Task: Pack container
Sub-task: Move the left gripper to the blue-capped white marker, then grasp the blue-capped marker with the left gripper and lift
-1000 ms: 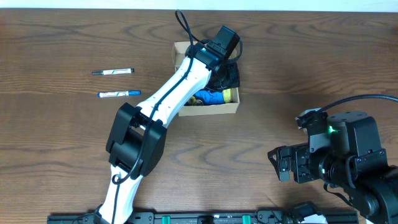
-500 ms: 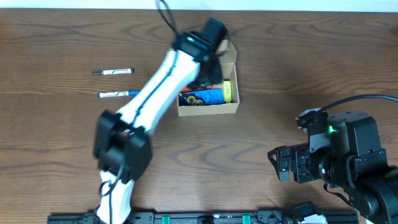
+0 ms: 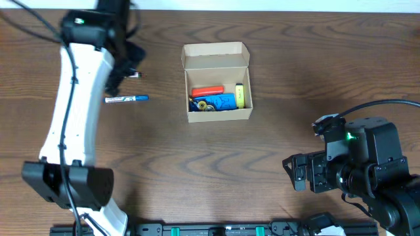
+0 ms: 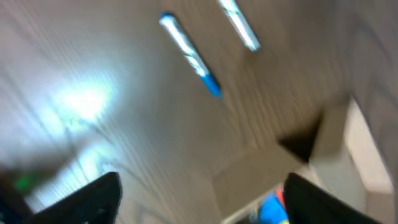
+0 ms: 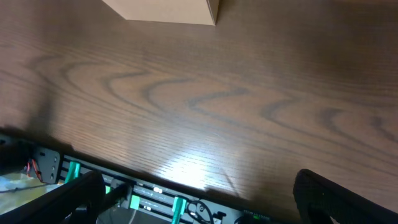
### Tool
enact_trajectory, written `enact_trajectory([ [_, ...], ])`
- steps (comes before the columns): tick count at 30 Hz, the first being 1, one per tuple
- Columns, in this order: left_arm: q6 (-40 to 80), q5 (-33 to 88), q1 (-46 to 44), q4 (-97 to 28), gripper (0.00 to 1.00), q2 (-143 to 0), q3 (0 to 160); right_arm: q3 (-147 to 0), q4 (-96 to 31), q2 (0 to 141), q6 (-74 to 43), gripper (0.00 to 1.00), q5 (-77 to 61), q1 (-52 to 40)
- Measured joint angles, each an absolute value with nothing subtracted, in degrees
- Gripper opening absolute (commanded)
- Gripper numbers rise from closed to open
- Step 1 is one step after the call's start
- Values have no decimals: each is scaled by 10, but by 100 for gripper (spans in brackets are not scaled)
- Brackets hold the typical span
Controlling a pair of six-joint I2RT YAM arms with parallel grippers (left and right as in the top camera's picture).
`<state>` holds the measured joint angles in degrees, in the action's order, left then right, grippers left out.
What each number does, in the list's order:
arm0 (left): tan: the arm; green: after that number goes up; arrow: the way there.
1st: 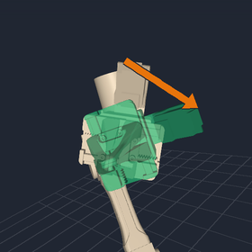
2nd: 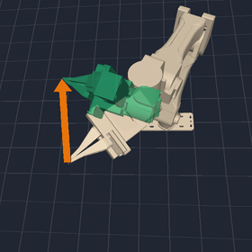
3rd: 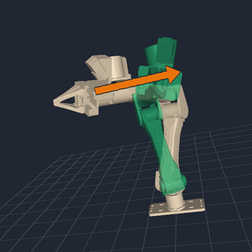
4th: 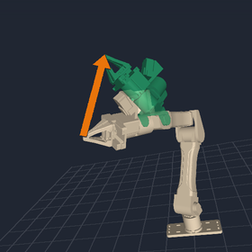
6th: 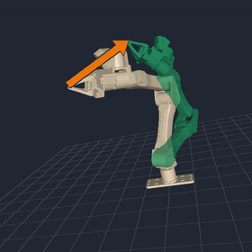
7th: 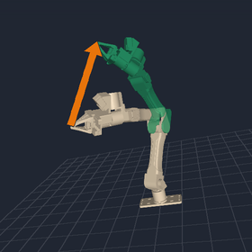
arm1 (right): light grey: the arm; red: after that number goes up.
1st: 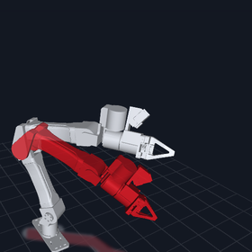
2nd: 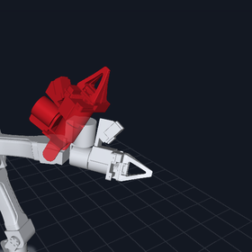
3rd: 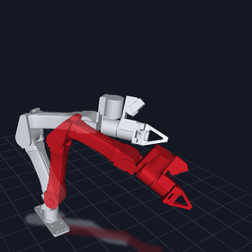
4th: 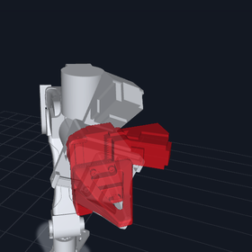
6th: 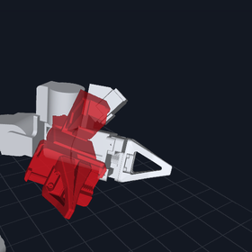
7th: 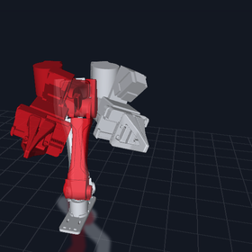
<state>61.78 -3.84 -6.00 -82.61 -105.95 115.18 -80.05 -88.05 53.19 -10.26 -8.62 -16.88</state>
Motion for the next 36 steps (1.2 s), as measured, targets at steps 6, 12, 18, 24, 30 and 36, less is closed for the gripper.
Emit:
enact_trajectory([
  [6, 689, -38, -12, -808, 95, -1075, 1100, -801, -880, 532, -103, 99, -86, -169],
  [12, 733, -22, -9, -718, 96, -1076, 1019, -801, -881, 532, -103, 99, -86, -169],
  [18, 772, 2, -9, -601, 99, -1076, 915, -801, -880, 532, -103, 99, -86, -169],
  [24, 799, 11, -9, -514, 100, -1077, 835, -801, -881, 532, -103, 99, -86, -169],
  [30, 811, 22, -8, -488, 95, -1105, 818, -801, -881, 532, -103, 99, -86, -169],
  [36, 811, 54, -4, -484, 95, -1178, 822, -801, -881, 532, -103, 99, -86, -169],
])
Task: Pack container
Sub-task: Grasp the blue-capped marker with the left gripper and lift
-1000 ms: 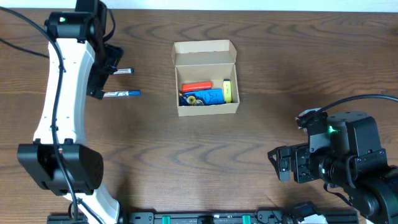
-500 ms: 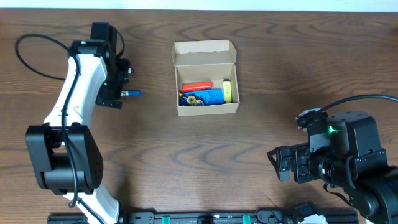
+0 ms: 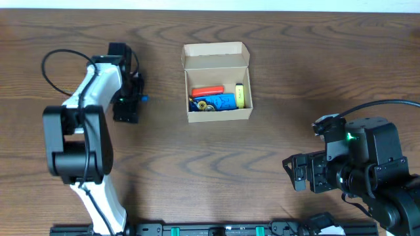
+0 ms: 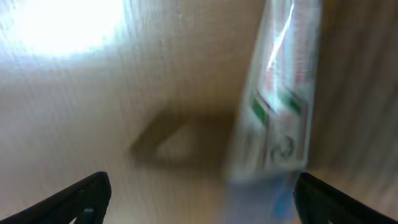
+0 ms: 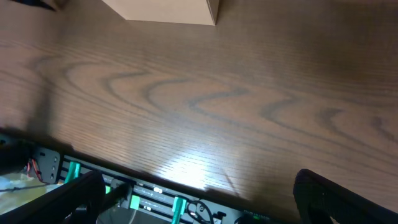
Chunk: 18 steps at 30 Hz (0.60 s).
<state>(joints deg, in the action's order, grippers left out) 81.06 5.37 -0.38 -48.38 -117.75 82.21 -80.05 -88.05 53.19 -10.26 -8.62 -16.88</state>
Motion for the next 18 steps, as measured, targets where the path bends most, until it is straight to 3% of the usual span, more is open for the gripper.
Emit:
enact_trajectory([
  [10, 810, 50, -3, -479, 93, -1195, 831, -801, -881, 532, -103, 99, -86, -169],
  [13, 811, 46, -1, -479, 78, -1195, 831, -801, -881, 532, -103, 99, -86, -169],
  [18, 809, 41, 0, -479, 64, -1195, 832, -801, -881, 532, -103, 99, -86, -169],
])
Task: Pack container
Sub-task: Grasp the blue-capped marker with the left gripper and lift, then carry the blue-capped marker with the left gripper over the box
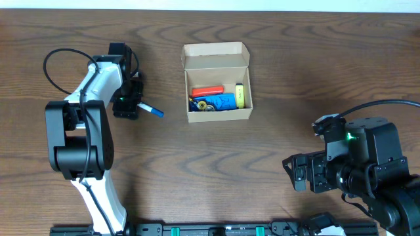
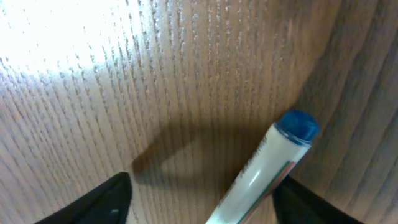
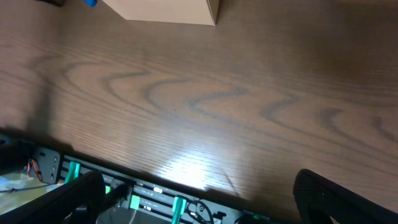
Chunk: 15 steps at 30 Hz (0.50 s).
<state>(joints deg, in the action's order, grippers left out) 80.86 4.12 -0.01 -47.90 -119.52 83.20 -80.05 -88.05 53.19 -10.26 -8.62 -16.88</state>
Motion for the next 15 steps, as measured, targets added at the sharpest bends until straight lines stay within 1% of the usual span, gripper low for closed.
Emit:
enact_trajectory([
  [3, 810, 41, 0, -479, 55, -1195, 832, -801, -881, 532, -103, 99, -86, -169],
  [9, 802, 38, 0, -477, 33, -1195, 832, -801, -880, 532, -103, 99, -86, -169],
  [10, 799, 38, 0, -477, 28, -1195, 832, -801, -880, 532, -103, 99, -86, -169],
  [15, 782, 36, 0, -477, 10, -1195, 832, -801, -881, 532, -103, 99, -86, -169],
])
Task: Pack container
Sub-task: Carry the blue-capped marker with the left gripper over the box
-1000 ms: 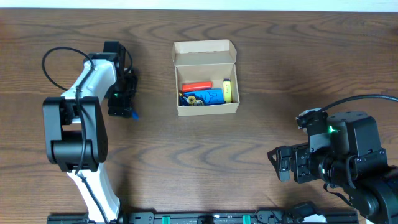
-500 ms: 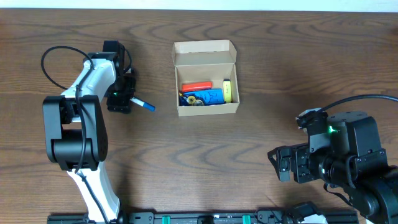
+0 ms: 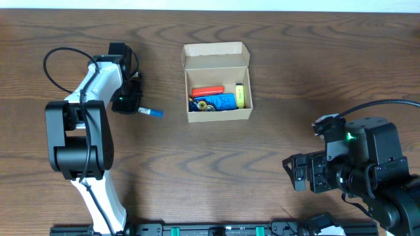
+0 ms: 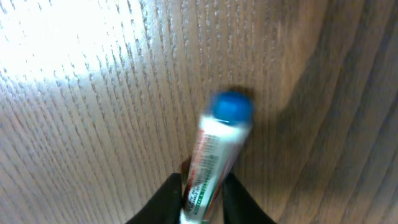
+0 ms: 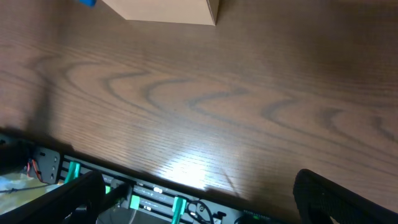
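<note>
The open cardboard box (image 3: 216, 82) stands at the middle back of the table and holds a red item, a blue item and a yellow one. A white marker with a blue cap (image 4: 214, 155) lies left of the box, its cap end (image 3: 155, 113) pointing towards it. My left gripper (image 4: 202, 202) is shut on the marker's barrel, low over the wood (image 3: 127, 102). My right gripper (image 3: 298, 172) stays open at the front right, far from the box, with nothing between its fingers.
The box's lid flap (image 3: 215, 51) stands up at its far side. A corner of the box (image 5: 168, 9) shows at the top of the right wrist view. A black rail with green clips (image 5: 124, 193) runs along the table's front edge.
The left gripper's fingers, then wide apart around the marker, have shut on its barrel. The marker has turned to lie straight between them. The right arm has not moved.
At first my left arm was raised, with the marker lying loose left of the box. Then the gripper was down over the marker, open. Then the marker lay askew between the open fingers, and now they are shut on it.
</note>
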### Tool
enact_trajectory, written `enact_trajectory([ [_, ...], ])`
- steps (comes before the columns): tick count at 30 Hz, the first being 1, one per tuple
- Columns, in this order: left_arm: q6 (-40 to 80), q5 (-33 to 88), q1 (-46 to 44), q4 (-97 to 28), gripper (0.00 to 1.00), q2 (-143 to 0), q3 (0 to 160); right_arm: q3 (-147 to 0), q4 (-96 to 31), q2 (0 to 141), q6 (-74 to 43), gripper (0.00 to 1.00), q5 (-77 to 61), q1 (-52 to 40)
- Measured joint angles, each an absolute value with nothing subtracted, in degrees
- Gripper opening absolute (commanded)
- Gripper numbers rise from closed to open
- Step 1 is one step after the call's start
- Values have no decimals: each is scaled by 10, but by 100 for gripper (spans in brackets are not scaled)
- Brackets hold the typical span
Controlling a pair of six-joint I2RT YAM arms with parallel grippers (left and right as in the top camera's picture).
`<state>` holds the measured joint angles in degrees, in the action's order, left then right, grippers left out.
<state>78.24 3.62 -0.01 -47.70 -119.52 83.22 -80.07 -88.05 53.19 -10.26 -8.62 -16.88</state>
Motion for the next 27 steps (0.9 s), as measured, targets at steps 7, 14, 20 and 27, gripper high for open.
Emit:
enact_trajectory([
  [7, 745, 36, 0, -512, 6, -1195, 842, -801, -880, 532, -103, 99, -86, -169],
  [14, 674, 11, -3, -623, 6, -1172, 931, -801, -881, 532, -103, 99, -86, -169],
  [20, 621, -7, -31, -628, 6, -1061, 992, -801, -880, 532, -103, 99, -86, -169],
  [27, 450, -7, -121, -522, 6, -971, 1004, -801, -881, 532, -103, 99, -86, -169],
])
